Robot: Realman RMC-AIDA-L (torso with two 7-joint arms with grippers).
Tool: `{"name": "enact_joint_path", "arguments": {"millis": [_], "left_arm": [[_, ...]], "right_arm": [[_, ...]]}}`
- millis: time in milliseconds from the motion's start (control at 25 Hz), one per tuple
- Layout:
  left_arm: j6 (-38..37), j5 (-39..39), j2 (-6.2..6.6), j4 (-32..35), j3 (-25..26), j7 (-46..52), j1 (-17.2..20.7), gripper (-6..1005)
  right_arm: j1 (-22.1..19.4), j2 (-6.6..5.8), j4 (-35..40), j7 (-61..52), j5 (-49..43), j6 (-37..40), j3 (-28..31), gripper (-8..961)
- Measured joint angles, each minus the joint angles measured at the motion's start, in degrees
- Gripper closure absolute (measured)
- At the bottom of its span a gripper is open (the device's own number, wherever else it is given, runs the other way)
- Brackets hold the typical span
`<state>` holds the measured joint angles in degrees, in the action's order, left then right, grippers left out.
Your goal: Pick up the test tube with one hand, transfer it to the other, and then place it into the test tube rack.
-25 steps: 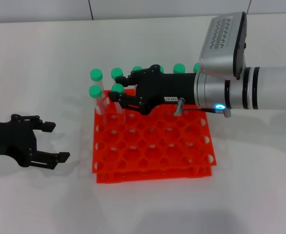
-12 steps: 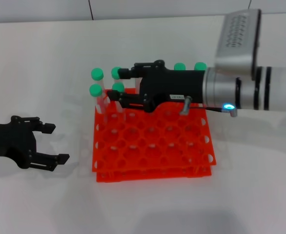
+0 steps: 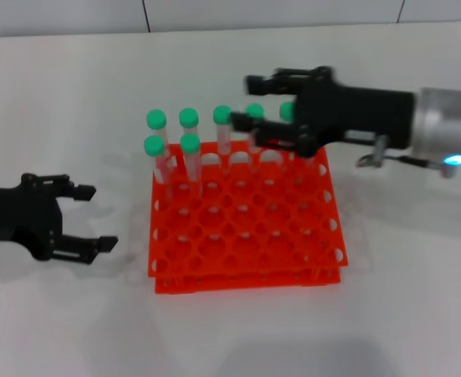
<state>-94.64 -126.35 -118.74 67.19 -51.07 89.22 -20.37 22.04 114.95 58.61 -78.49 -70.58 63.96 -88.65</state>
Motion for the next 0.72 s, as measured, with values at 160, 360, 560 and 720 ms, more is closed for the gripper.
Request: {"name": "enact_joint_path", "arguments": {"millis": [160,360,560,720], "left_arm": [[-1.4,3.8,0.19,1.3,1.3,-1.5,0.1,107],[-3.9,9.3,0.27,1.5,4.5,-4.0,0.3,107],[-5.1,12.8,0.16,1.5,5.9,-5.2,0.8,107],[-5.6,14.2,-0.03,1.5,6.4,-6.0,1.1,107]], "right_arm": [[-0.3,-0.38,0.4,-6.5,-9.4,3.8,8.5,405],[0.9,-0.49,1.1,-12.1,-22.6,9.6,17.7,406],[1.5,-0.64,2.3,-13.5,-27.4,12.1,21.4,407],[1.4,-0.71,2.9,-13.5,-28.9,12.9,21.5,407]]}}
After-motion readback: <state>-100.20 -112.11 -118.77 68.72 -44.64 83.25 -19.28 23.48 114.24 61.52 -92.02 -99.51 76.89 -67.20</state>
